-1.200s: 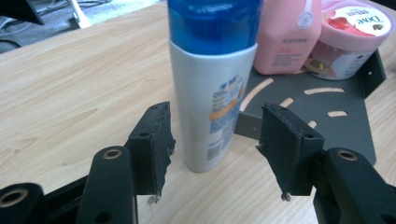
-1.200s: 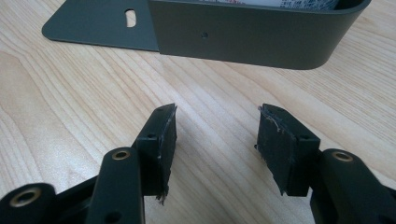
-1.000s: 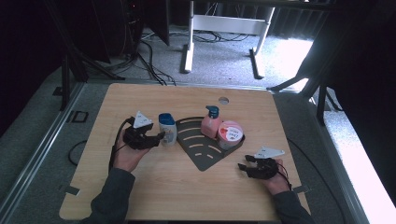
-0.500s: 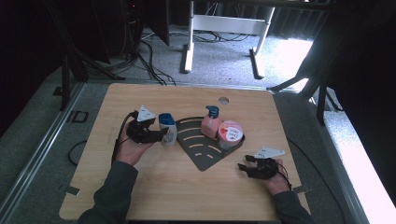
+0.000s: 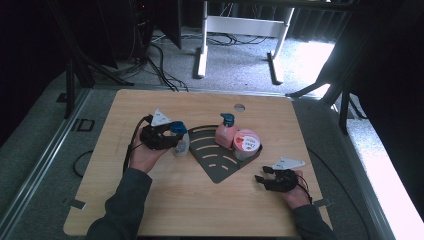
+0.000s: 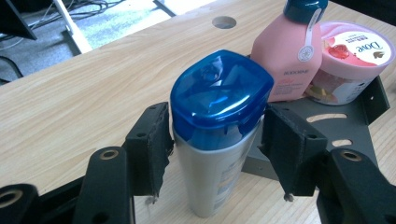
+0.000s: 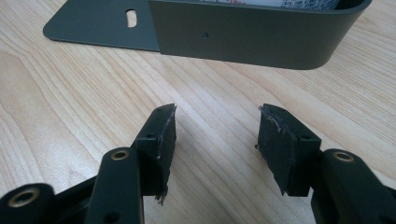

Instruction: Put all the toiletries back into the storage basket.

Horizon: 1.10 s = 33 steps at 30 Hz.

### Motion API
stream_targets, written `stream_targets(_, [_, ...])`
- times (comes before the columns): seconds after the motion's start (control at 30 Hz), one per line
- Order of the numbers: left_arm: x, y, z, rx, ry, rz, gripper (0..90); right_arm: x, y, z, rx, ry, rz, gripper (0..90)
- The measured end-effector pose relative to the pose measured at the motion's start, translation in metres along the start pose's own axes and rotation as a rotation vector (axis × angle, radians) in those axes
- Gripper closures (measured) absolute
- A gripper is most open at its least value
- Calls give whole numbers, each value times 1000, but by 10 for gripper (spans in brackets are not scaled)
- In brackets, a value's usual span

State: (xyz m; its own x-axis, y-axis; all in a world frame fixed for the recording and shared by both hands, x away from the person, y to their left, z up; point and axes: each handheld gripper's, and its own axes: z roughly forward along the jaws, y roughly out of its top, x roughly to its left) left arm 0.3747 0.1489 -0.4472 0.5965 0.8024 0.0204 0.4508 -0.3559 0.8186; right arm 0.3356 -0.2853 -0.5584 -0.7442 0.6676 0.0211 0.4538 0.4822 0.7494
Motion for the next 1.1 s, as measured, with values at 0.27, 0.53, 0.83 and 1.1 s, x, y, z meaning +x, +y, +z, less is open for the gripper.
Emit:
stream_targets(0.27, [-7, 3, -3, 30, 33, 40, 480, 0, 0, 0, 0, 1, 1, 463])
stream_targets(0.53, [-16, 9, -8, 83, 51, 78, 540, 0, 0, 0, -1, 1, 1, 463])
stream_targets(0.83, [-15, 15, -8, 133, 45, 81, 507, 0, 0, 0, -1, 3, 2, 462])
stream_targets(1.1, [-7, 18, -1, 154, 20, 78, 472, -1, 0, 0, -2, 5, 4, 459])
